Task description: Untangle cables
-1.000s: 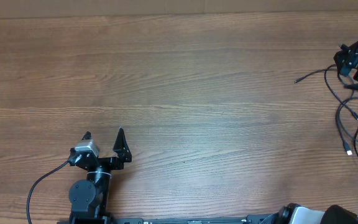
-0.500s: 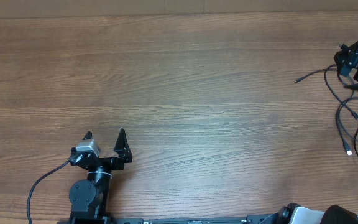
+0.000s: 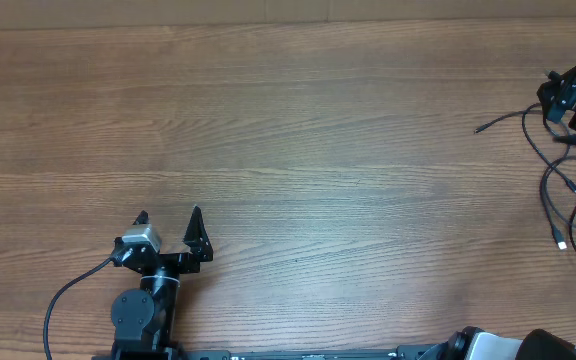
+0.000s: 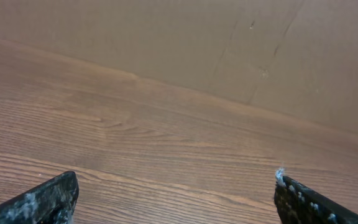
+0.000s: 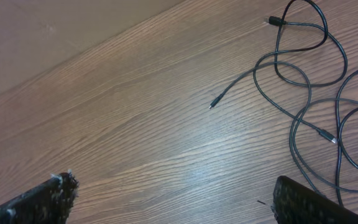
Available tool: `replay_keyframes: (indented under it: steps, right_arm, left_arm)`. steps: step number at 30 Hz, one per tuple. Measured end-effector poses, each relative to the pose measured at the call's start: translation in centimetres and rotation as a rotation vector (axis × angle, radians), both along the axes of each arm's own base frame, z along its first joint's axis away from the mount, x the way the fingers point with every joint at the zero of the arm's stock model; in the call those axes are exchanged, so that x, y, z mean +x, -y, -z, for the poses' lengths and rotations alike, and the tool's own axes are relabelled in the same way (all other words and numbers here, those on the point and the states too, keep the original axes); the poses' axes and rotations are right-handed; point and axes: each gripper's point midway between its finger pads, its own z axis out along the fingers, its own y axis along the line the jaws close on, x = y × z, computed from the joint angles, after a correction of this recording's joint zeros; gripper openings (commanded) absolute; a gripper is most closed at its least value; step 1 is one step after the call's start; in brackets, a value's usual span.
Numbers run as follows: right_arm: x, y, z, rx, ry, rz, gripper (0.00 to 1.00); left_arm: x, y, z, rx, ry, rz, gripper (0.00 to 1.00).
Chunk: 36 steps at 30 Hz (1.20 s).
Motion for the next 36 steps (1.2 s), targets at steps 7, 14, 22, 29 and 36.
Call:
replay_keyframes:
  steps: [7, 14, 22, 29, 36]
  right_arm:
    - [0.1, 0.0, 0.1, 0.001, -0.002, 0.000, 1.00]
    - [0.9, 0.3, -0.6, -0.018, 0.039, -0.002, 1.00]
    - [3.2, -2.4, -1.2, -0.096, 0.237, -0.098, 1.00]
    - [0.9, -5.4, 2.9, -0.163, 0.444, -0.164, 1.00]
    - [-1.9, -6.6, 7.3, -0.226, 0.647, -0.170, 1.00]
  left_arm:
    - [0.0, 0.0, 0.0, 0.000, 0.000, 0.000, 1.00]
    - [0.0, 0.0, 0.0, 0.000, -0.001, 0.000, 1.00]
    - [0.0, 0.0, 0.0, 0.000, 0.000, 0.003, 1.00]
    - [0.0, 0.1, 0.0, -0.001, 0.000, 0.006, 1.00]
    - [0.0, 0.1, 0.0, -0.001, 0.000, 0.007, 1.00]
